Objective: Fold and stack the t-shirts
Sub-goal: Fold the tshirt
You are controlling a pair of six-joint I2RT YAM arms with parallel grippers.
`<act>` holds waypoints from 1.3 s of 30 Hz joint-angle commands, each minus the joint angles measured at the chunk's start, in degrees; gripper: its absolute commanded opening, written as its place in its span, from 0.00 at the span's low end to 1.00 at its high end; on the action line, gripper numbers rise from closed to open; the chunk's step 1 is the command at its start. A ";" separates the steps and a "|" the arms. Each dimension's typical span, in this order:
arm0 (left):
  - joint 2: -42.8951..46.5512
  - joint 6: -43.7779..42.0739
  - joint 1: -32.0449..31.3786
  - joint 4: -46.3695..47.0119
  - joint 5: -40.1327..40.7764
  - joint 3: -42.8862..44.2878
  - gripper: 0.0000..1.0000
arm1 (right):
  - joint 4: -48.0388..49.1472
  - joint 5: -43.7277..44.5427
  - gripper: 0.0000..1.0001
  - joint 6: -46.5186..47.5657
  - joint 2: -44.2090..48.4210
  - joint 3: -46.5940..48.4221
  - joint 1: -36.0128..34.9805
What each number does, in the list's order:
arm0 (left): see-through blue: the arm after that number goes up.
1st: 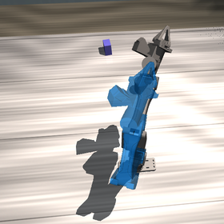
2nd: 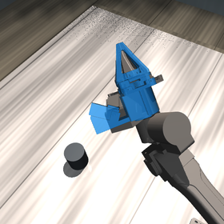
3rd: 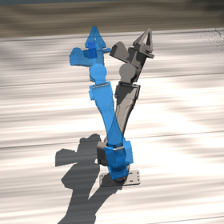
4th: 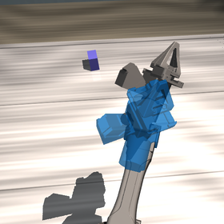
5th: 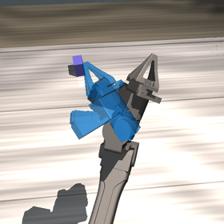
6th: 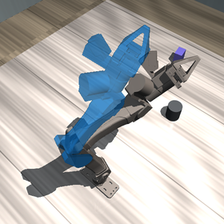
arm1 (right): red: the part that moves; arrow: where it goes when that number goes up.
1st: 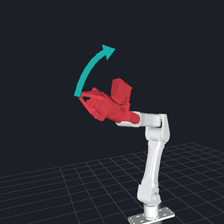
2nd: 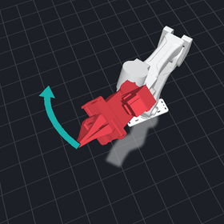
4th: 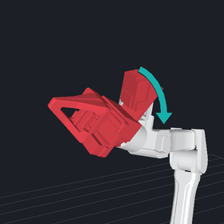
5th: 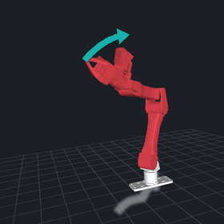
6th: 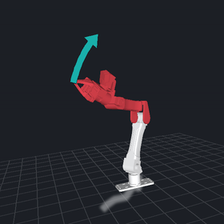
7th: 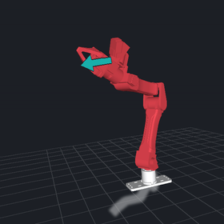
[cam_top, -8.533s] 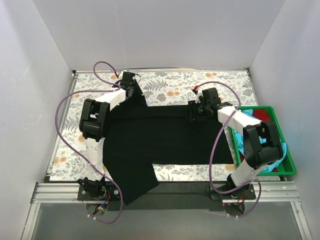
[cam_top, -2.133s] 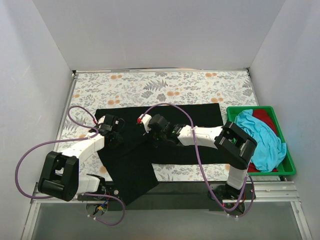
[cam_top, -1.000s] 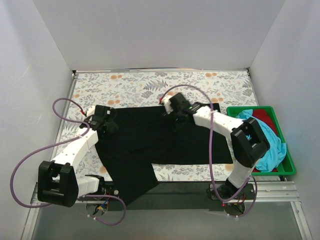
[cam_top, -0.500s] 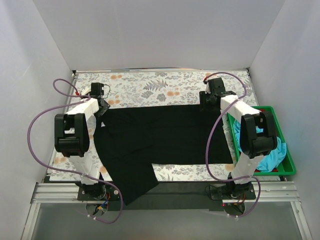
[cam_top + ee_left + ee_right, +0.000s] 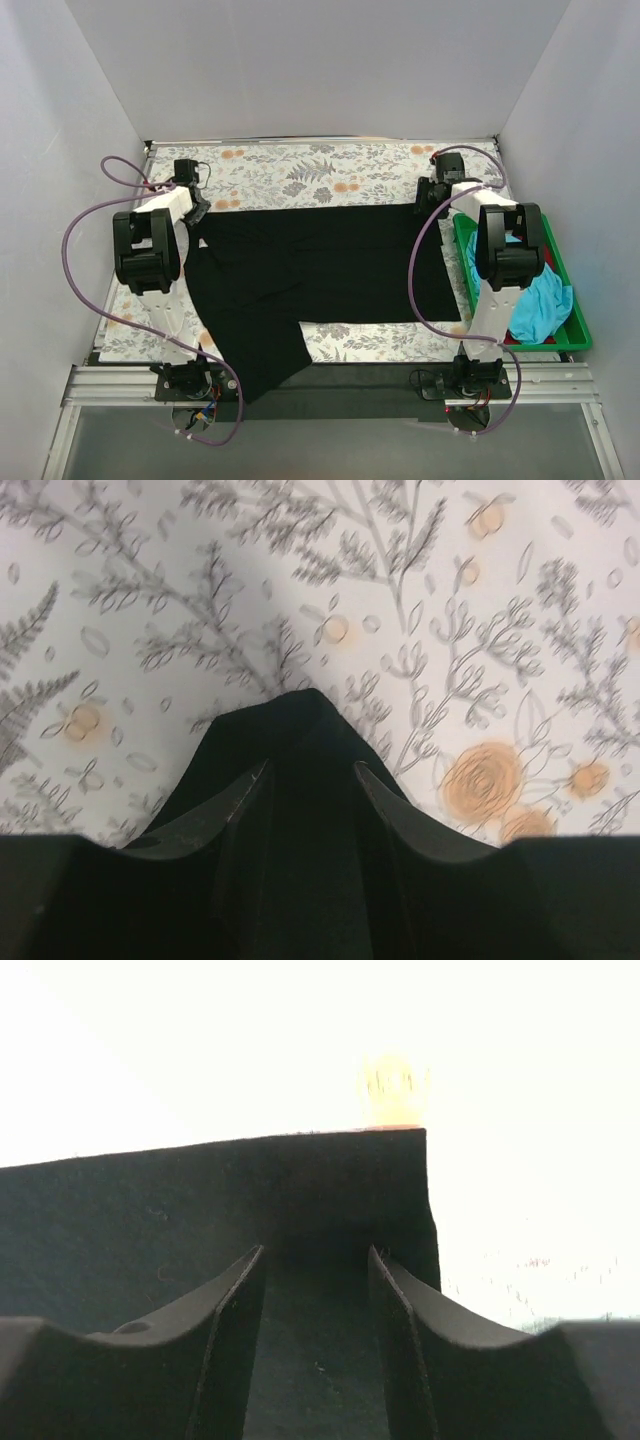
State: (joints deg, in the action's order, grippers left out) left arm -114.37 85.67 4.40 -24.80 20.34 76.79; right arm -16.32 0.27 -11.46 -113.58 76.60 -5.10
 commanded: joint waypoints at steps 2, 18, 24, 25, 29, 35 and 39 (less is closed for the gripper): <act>-7.88 -0.24 1.22 0.54 0.05 5.71 0.35 | 1.73 0.17 0.46 -1.72 -6.63 6.53 1.32; 1.66 -3.23 1.48 -1.83 -1.54 13.84 0.65 | -4.16 -8.53 0.62 -0.75 -3.25 20.64 1.33; 23.26 1.07 1.48 -5.61 1.28 -9.44 0.67 | -3.02 -4.50 0.66 -5.05 14.86 0.43 -2.62; 25.31 1.34 1.57 -5.70 1.20 -12.86 0.67 | -2.41 -3.88 0.66 -5.76 18.62 -4.91 -3.67; 32.53 2.05 0.87 -7.98 -0.47 -24.13 0.64 | -1.35 -3.00 0.64 -6.99 26.99 -15.85 -5.18; 40.18 1.87 -0.62 -8.16 -3.90 -36.53 0.58 | -1.35 -1.68 0.62 -6.38 37.72 -26.74 -5.97; 40.89 1.61 -1.42 -7.64 -4.17 -39.96 0.53 | -1.35 -1.15 0.62 -5.94 40.89 -31.41 -5.97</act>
State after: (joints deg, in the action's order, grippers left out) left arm -75.88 87.22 3.53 -33.43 16.69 37.32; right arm -19.14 -2.22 -17.41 -75.29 47.22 -11.00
